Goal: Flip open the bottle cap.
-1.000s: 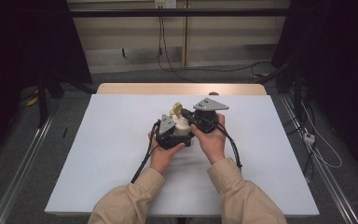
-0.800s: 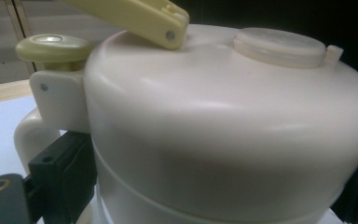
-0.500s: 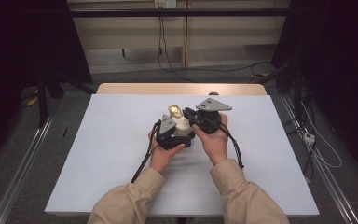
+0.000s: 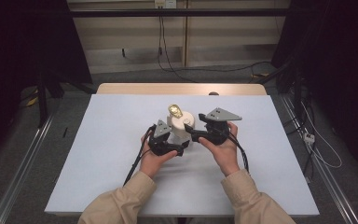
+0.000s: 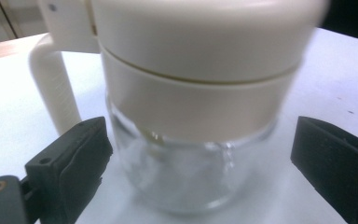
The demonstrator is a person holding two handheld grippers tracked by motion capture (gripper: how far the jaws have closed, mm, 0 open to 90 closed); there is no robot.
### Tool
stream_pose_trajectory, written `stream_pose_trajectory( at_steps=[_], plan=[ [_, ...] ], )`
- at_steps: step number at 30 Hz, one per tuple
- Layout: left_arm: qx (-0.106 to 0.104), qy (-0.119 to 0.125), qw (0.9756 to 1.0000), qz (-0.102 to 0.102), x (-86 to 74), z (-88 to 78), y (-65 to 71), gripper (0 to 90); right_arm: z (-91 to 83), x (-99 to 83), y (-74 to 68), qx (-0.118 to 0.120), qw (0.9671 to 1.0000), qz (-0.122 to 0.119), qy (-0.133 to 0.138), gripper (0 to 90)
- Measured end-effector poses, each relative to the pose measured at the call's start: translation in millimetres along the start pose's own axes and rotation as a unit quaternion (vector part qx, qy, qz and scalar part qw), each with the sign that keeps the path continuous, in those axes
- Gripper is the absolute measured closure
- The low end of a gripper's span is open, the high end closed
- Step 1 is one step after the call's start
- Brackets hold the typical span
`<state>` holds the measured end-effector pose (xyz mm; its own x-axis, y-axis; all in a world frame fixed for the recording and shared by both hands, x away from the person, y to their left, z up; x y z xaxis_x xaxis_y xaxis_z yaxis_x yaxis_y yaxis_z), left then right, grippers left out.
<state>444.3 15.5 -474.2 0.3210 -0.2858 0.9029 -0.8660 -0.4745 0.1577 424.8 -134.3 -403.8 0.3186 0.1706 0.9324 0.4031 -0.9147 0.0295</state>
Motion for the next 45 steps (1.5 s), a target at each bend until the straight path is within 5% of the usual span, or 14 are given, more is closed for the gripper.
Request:
stream_pose_trajectory(
  at_steps=[11, 28, 45],
  plan=[
    [-0.005, 0.0, 0.9999, 0.01, -2.8, -45.1, -0.2, 4.3, -25.1, -23.5, 5.4, 0.007, 1.0, -0.005, -0.004, 17.7],
    [0.002, -0.001, 1.0, 0.001, -24.6, -104.8, -19.6, 4.3, -53.3, -57.1, 23.5, -0.011, 0.9999, -0.007, -0.007, 13.5],
    [0.014, 0.014, 0.9998, -0.004, -36.2, -143.6, -26.4, 4.2, -81.7, -90.4, 37.4, -0.027, 0.9993, -0.011, -0.022, 11.7]
  ],
)
Point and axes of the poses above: each handheld gripper's, and its own axes: z roughly forward along the jaws, x roughly out of its top, y roughly to its right, the point moved 5 cm from there along z, roughly forward along the jaws, and after that the axes turned 12 degrees about -x, right-handed, at the moved point
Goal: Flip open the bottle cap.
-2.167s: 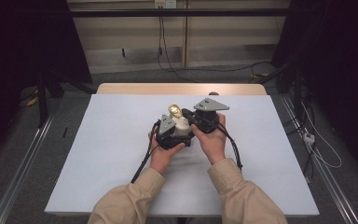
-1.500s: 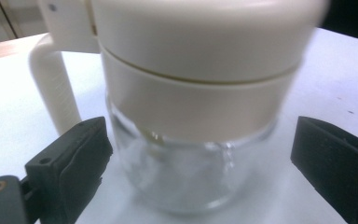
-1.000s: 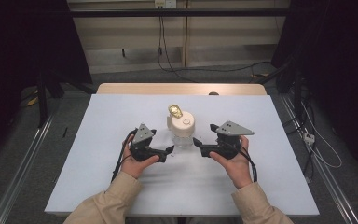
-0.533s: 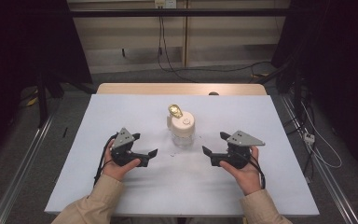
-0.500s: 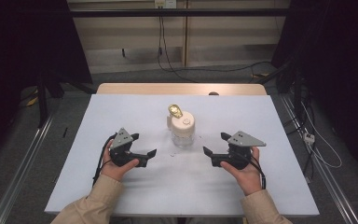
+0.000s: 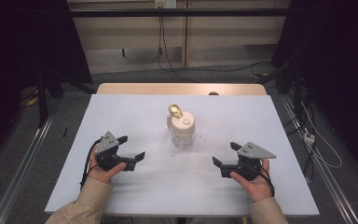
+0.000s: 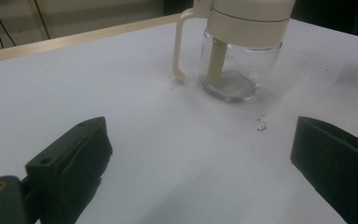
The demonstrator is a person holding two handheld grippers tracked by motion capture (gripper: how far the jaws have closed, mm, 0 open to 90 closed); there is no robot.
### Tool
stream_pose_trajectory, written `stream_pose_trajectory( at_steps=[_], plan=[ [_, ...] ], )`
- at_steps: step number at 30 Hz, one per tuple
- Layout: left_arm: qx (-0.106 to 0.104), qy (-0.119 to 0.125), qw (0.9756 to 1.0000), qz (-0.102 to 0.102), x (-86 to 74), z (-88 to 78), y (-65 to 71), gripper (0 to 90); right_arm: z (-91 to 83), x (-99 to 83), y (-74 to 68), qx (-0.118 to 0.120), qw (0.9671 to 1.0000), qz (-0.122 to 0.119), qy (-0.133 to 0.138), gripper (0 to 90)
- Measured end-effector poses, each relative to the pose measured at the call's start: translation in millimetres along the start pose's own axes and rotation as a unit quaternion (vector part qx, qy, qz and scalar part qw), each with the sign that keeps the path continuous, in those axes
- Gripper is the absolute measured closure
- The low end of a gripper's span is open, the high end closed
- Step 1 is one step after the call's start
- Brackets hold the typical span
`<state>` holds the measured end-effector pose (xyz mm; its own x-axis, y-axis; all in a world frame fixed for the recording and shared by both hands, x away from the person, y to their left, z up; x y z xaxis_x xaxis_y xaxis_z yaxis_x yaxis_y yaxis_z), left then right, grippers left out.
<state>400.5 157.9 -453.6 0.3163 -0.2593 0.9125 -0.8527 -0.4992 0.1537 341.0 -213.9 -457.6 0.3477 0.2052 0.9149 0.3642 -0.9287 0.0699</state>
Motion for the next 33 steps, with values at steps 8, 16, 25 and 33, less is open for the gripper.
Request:
stream_pose_trajectory(
  at_steps=[8, 16, 25, 33],
  plan=[
    [0.003, -0.002, 1.0, -0.001, -7.4, -11.0, -1.7, 4.1, -9.8, -9.0, 10.3, -0.007, 0.9999, 0.011, 0.001, 10.5],
    [0.005, -0.004, 1.0, -0.001, -13.3, -19.8, -1.1, 4.1, -14.0, -15.8, 14.3, -0.011, 0.9999, 0.013, -0.001, 10.1],
    [0.009, -0.006, 0.9999, -0.011, -21.4, -31.2, -4.2, 4.1, -19.3, -22.5, 17.5, -0.019, 0.9997, 0.017, -0.004, 10.0],
    [0.009, -0.003, 0.9999, -0.009, -23.6, -38.7, -5.0, 4.2, -25.8, -28.3, 25.1, -0.031, 0.9992, 0.023, -0.007, 10.0]
  ],
)
Point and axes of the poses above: each handheld gripper's, and its own axes: z roughly forward along the jaws, x roughly out of its top, y roughly to its right, the point moved 5 cm from there along z, roughly forward along the jaws, and after that the axes turned 12 degrees about -x, right-handed, at the moved point
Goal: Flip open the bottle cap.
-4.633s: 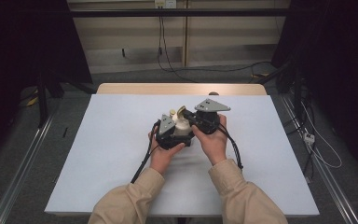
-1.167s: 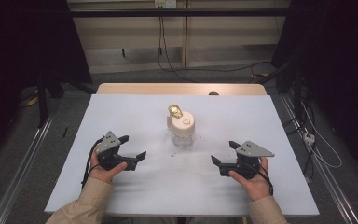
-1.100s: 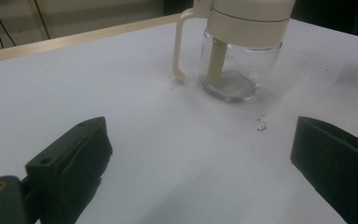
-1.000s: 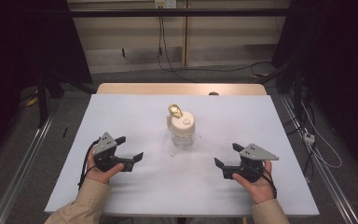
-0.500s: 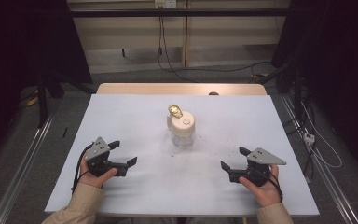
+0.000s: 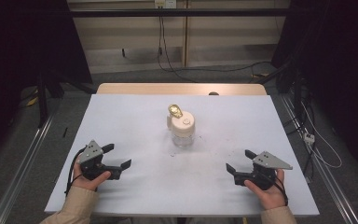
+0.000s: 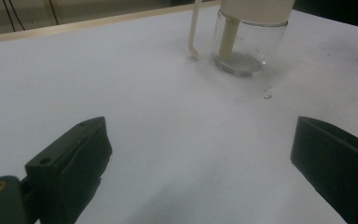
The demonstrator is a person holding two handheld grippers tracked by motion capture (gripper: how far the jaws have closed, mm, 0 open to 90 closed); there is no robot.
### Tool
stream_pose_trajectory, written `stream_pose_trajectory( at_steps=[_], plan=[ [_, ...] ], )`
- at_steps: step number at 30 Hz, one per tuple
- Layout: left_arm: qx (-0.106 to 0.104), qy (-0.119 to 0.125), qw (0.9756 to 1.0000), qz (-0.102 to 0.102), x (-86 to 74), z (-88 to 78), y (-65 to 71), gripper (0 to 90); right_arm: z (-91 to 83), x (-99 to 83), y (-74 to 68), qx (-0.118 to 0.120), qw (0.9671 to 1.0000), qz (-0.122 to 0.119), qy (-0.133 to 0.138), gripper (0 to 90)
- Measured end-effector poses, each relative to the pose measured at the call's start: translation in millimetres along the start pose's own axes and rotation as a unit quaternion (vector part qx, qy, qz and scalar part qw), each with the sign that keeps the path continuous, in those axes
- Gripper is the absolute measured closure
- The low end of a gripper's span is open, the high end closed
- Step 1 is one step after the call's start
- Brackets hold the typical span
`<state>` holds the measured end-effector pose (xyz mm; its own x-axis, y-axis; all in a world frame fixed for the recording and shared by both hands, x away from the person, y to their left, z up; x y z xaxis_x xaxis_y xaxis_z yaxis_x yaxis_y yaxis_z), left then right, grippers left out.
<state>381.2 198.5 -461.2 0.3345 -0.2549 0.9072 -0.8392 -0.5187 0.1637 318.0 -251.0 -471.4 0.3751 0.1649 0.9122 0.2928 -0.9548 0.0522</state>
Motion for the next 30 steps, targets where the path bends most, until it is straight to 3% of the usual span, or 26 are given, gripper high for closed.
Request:
stream_pose_trajectory(
  at_steps=[11, 30],
  plan=[
    [0.008, -0.001, 1.0, 0.0, -4.8, -10.8, -3.9, 4.2, -5.2, -3.9, 4.4, -0.003, 1.0, 0.001, -0.002, 10.0],
    [0.012, 0.005, 0.9999, -0.005, -5.5, -14.3, -4.2, 4.4, -8.2, -8.7, 9.1, -0.008, 0.9999, -0.004, -0.009, 10.0]
  ],
)
Point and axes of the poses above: each handheld gripper's, and its own axes: z roughly forward along the jaws, x roughly out of its top, y roughly to its right, the point moved 5 cm from there along z, roughly forward along the jaws, and after that the axes turned 12 degrees about -x, right-handed, at the moved point
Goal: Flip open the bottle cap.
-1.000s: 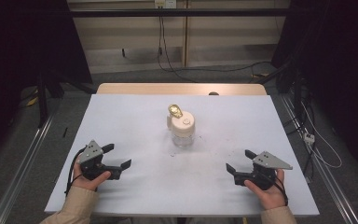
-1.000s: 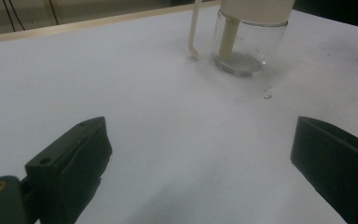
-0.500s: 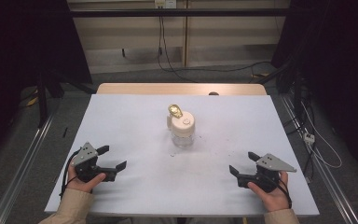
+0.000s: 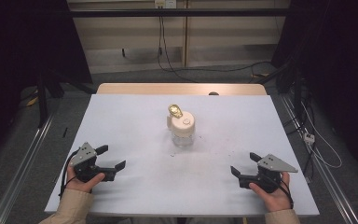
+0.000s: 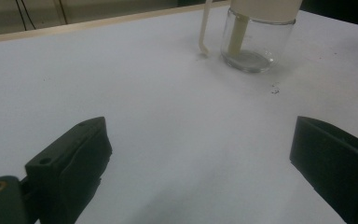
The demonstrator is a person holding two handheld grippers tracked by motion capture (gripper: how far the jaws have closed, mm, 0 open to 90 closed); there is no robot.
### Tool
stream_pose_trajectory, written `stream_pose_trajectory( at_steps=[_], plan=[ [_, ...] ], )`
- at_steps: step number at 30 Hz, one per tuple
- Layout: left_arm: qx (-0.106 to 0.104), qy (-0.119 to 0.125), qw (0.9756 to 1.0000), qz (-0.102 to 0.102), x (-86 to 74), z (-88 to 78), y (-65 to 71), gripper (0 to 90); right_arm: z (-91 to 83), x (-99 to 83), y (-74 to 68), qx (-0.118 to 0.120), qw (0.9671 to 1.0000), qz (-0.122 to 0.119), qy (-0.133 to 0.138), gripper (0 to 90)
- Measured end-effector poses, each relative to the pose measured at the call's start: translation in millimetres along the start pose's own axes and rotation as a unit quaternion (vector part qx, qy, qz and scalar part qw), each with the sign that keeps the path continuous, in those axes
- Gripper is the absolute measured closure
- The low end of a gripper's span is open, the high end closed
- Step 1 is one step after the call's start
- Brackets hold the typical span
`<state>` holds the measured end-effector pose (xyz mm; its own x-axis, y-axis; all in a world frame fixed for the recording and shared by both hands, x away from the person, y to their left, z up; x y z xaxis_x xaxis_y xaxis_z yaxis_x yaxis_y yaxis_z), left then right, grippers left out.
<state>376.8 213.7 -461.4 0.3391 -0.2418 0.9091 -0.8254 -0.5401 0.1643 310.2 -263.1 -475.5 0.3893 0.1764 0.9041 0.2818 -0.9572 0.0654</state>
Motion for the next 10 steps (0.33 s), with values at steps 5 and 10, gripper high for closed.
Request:
stream_pose_trajectory(
  at_steps=[5, 10],
  plan=[
    [-0.003, -0.006, 1.0, 0.003, -1.5, 3.5, 0.4, 4.4, 0.3, -0.4, -0.1, 0.003, 1.0, 0.0, 0.001, 10.0],
    [-0.005, -0.005, 1.0, 0.0, -1.9, 5.2, 0.7, 4.5, 0.6, -0.2, 0.1, 0.003, 1.0, 0.001, -0.001, 10.0]
  ],
)
Point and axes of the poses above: each handheld gripper's, and its own axes: z roughly forward along the jaws, x roughly out of its top, y roughly to its right, the point moved 5 cm from there along z, roughly forward along the jaws, and after that the axes turned 12 degrees about -x, right-handed, at the moved point
